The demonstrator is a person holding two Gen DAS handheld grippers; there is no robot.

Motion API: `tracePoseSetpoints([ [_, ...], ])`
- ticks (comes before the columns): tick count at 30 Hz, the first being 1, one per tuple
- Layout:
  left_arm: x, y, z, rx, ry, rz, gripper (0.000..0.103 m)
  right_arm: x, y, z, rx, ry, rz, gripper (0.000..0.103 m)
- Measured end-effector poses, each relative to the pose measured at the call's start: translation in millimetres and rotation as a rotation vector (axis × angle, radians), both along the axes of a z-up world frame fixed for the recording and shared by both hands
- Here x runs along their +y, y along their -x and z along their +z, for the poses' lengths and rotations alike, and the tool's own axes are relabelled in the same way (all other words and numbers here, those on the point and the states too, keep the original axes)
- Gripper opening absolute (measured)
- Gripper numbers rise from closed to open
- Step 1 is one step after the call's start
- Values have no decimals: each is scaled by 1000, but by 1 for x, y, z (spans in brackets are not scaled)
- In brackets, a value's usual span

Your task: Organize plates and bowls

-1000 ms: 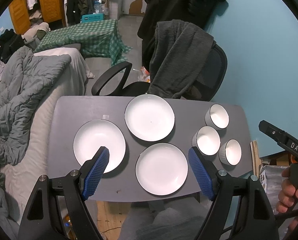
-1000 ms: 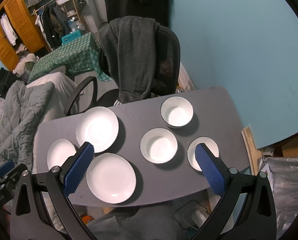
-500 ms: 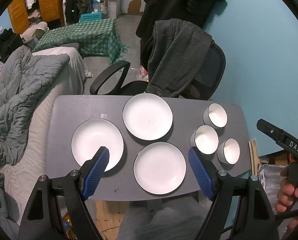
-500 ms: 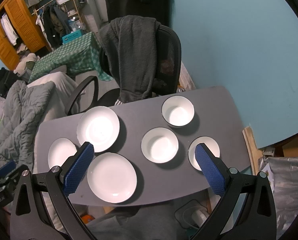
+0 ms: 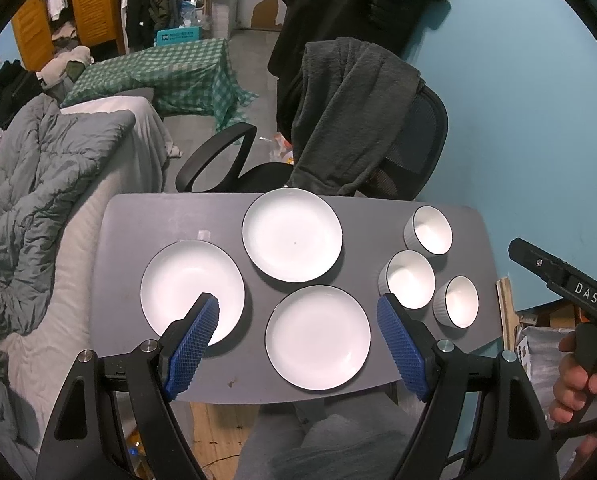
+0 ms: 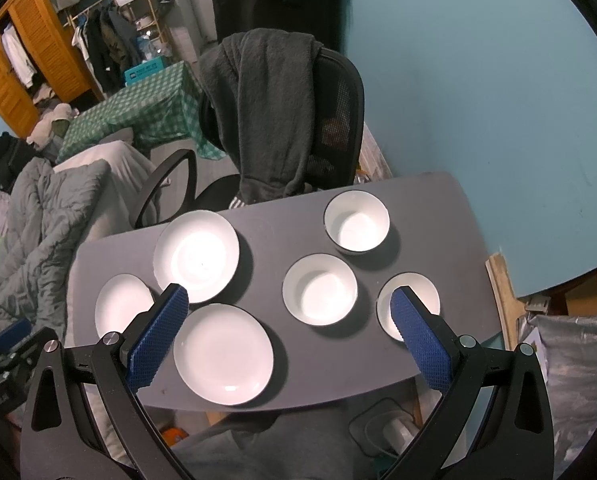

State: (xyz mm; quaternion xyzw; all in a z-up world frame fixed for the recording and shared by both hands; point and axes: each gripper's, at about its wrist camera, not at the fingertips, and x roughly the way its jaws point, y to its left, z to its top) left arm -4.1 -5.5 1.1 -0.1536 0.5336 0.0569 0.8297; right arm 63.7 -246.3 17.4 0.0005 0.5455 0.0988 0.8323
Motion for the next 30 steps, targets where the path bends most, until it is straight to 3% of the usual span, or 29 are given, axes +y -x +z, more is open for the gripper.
tracePoseSetpoints([
  [30, 15, 2, 1, -7, 21, -15, 83, 15, -10, -3, 14, 4, 33, 101],
])
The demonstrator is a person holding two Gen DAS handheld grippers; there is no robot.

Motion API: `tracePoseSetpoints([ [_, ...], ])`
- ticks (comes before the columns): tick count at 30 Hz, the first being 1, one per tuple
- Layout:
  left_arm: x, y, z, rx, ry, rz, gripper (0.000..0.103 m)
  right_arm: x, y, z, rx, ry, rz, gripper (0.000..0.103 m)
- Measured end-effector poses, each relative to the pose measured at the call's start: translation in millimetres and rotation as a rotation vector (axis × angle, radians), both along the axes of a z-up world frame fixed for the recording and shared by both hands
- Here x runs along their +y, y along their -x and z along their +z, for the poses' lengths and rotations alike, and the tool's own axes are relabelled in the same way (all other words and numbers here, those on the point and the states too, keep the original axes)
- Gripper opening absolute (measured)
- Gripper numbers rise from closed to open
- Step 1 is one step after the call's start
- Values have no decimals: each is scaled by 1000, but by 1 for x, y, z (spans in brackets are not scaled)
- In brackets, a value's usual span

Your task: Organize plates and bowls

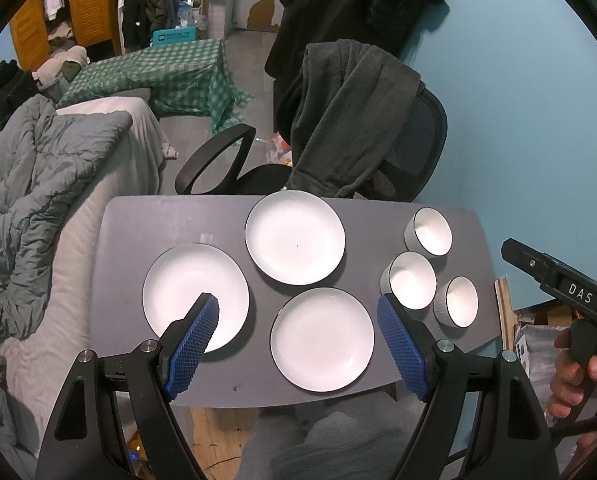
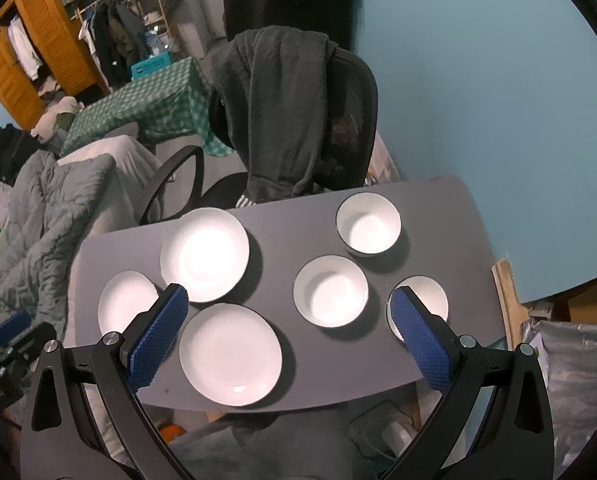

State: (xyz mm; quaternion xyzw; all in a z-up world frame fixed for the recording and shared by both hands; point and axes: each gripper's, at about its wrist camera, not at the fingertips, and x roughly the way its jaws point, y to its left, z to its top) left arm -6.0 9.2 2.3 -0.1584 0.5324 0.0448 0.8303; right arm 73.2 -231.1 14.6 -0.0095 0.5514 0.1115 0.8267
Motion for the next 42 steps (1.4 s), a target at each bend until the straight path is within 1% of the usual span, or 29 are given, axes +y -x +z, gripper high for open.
tracePoseSetpoints([
  [4, 7, 1, -10, 14, -13, -7, 83, 2, -2, -11, 17, 9, 37, 101],
  [11, 20, 2, -33, 41, -12, -23, 82, 5, -4, -35, 62, 0, 111, 101],
  [14, 25, 1, -47, 65, -45, -17, 83, 7, -3, -47, 76, 16, 145, 101],
  [16, 29, 2, -56, 68, -49, -7, 83, 8, -2, -56, 87, 20, 165, 101],
  [19, 33, 3, -69, 77, -32, 3, 83, 12, -2, -71, 107, 12, 193, 101],
  [22, 37, 4, -85, 101, 4, 4, 82, 15, -2, -88, 133, 1, 214, 101],
  [25, 38, 4, -100, 127, 42, 11, 82, 19, -2, -107, 178, -38, 226, 101],
  [28, 37, 6, -113, 139, 72, 10, 83, 22, -3, -122, 202, -62, 239, 101],
  [38, 25, 4, -162, 201, 83, -66, 83, 34, 4, -167, 248, -22, 289, 101],
  [40, 24, 3, -172, 216, 99, -69, 83, 36, 6, -176, 261, -6, 296, 101],
  [42, 24, 5, -181, 232, 89, -58, 83, 38, 6, -186, 275, 11, 299, 101],
])
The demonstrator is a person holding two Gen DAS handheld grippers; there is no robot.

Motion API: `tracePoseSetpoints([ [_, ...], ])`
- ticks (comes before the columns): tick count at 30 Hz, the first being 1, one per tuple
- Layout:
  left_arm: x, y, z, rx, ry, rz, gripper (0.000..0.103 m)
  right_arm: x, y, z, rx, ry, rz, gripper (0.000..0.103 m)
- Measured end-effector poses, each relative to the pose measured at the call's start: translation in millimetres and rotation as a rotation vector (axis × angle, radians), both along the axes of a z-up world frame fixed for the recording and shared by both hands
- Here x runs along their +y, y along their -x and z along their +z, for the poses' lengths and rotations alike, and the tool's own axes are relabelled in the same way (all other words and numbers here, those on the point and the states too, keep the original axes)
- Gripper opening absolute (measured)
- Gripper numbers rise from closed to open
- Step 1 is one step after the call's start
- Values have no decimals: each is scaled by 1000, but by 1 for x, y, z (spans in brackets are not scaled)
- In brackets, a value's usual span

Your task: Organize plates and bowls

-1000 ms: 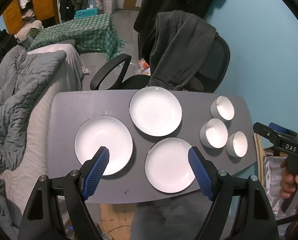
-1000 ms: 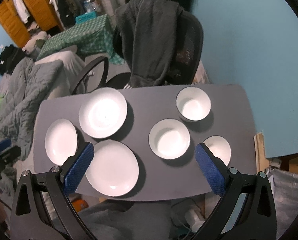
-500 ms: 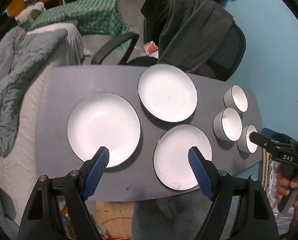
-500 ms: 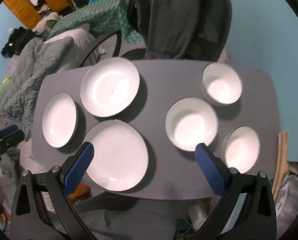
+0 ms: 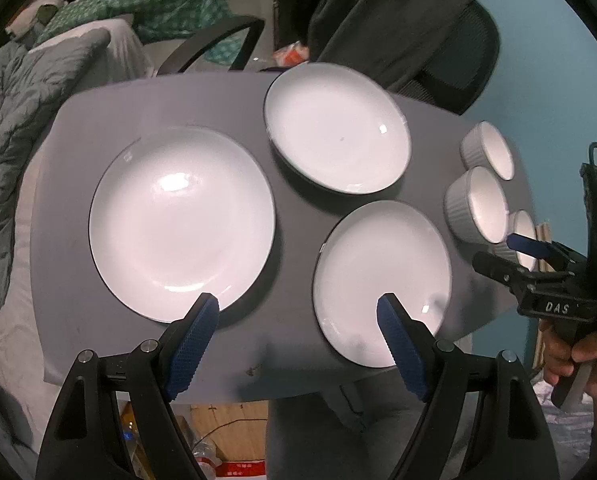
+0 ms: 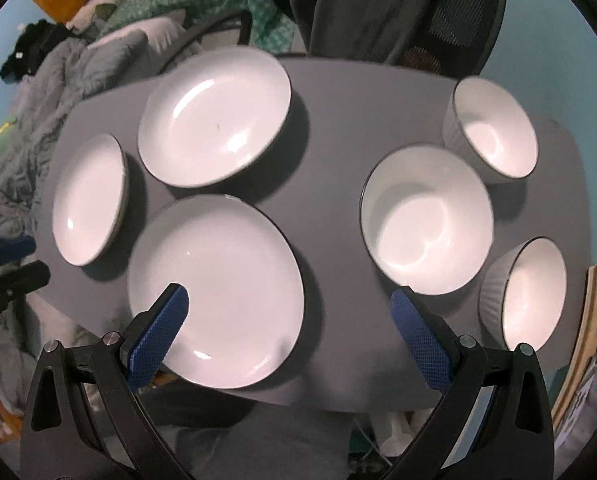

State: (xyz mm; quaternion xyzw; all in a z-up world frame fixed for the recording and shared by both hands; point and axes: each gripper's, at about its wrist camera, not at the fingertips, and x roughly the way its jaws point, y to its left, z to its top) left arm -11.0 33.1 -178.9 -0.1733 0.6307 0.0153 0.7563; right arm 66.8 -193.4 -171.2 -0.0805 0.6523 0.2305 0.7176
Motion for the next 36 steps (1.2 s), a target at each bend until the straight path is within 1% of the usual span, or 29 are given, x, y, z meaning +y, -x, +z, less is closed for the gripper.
tracePoseSetpoints([
  [1, 0, 0, -4, 3, -5, 0, 83, 1, 0, -6, 9, 6, 5, 101],
  [3, -4, -1, -14, 8, -6, -10, 82, 0, 3, -14, 23, 11, 13, 97],
  [5, -7, -1, -23, 25, -3, -16, 83, 0, 3, -21, 43, 17, 17, 97],
  [10, -15, -2, -43, 52, 16, -37, 83, -6, 3, -35, 94, -3, 3, 97],
  [13, -20, -1, -51, 62, 23, -50, 83, -11, 2, -42, 106, -7, -3, 97],
  [16, -25, -2, -59, 71, 18, -63, 83, -12, 2, -49, 107, -11, -5, 93],
  [18, -27, -2, -64, 81, 17, -58, 83, -12, 3, -55, 116, -3, -6, 87],
  [20, -30, -4, -69, 85, 21, -55, 82, -15, 3, -59, 129, -3, -13, 84],
  [23, -34, -7, -74, 81, 12, -55, 82, -22, 4, -63, 138, -28, -35, 77],
  [26, -39, -12, -82, 97, 16, -46, 83, -27, 5, -68, 164, -39, -40, 69],
  [30, -42, -15, -87, 110, 25, -27, 82, -32, 3, -64, 159, -51, -24, 66],
  [31, -42, -16, -88, 109, 29, -22, 83, -35, 2, -63, 160, -54, -25, 63],
  [33, -43, -17, -90, 105, 34, -11, 82, -41, -1, -60, 166, -63, -32, 54],
  [36, -42, -18, -92, 106, 47, 2, 79, -48, -7, -60, 180, -77, -37, 40],
])
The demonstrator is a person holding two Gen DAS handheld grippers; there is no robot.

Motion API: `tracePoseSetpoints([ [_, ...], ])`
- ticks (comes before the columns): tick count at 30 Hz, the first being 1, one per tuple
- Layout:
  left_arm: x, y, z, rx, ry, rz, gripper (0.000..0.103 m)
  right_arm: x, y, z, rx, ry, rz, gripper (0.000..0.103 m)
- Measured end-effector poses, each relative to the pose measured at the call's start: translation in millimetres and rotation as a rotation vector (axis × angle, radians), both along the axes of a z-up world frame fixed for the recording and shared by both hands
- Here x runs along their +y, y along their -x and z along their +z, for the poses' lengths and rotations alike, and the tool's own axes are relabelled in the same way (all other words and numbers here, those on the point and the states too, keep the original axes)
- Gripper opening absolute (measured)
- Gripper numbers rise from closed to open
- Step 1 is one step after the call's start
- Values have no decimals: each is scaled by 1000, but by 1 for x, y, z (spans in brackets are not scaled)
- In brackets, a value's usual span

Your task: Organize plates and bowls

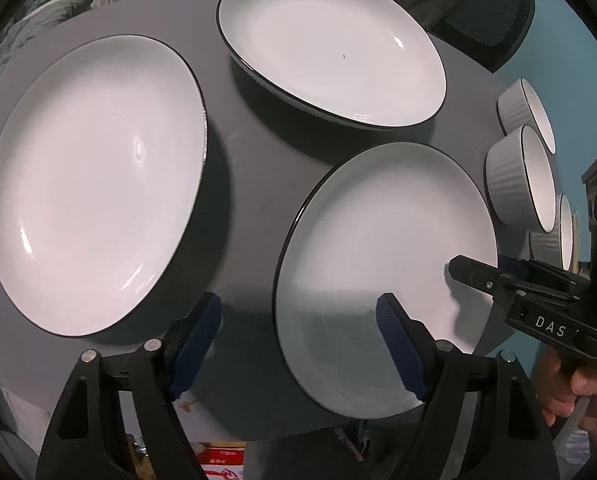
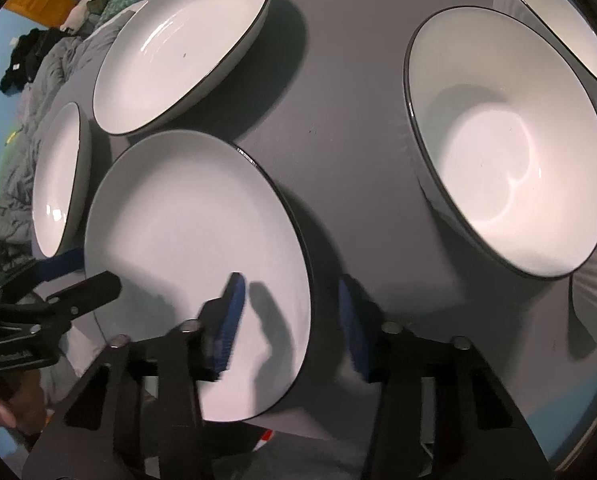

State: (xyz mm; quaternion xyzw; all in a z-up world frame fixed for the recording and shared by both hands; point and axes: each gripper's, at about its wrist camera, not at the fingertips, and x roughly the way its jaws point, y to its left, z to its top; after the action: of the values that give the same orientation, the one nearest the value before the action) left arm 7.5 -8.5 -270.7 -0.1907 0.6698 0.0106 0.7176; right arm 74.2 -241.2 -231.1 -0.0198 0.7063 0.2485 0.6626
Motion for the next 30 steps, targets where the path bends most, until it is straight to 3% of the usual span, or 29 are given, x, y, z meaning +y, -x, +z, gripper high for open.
tracePoseSetpoints([
  [2, 0, -1, -2, 6, 5, 11, 77, -4, -4, 0, 8, -8, 6, 33],
  [6, 0, 3, -3, 10, 10, 40, 75, -7, 5, -6, 24, -15, 31, 32],
  [10, 2, 3, -7, 24, 17, 41, 55, -13, 4, -8, 33, -35, 54, 31],
  [13, 4, 5, -10, 44, 29, 55, 47, -23, 4, -8, 32, -47, 54, 26],
  [18, 5, 8, -9, 47, 37, 67, 43, -34, 3, -6, 38, -87, 50, 24],
  [19, 4, 8, -9, 46, 38, 61, 34, -35, 2, -6, 44, -94, 47, 24],
  [20, 3, 7, -10, 53, 43, 46, 32, -39, 1, -6, 51, -98, 44, 24],
  [23, 0, 4, -10, 55, 37, 30, 32, -55, 2, -4, 63, -101, 43, 23],
  [30, 1, 5, -9, 51, 38, 5, 32, -29, 1, -3, 49, -60, 52, 22],
])
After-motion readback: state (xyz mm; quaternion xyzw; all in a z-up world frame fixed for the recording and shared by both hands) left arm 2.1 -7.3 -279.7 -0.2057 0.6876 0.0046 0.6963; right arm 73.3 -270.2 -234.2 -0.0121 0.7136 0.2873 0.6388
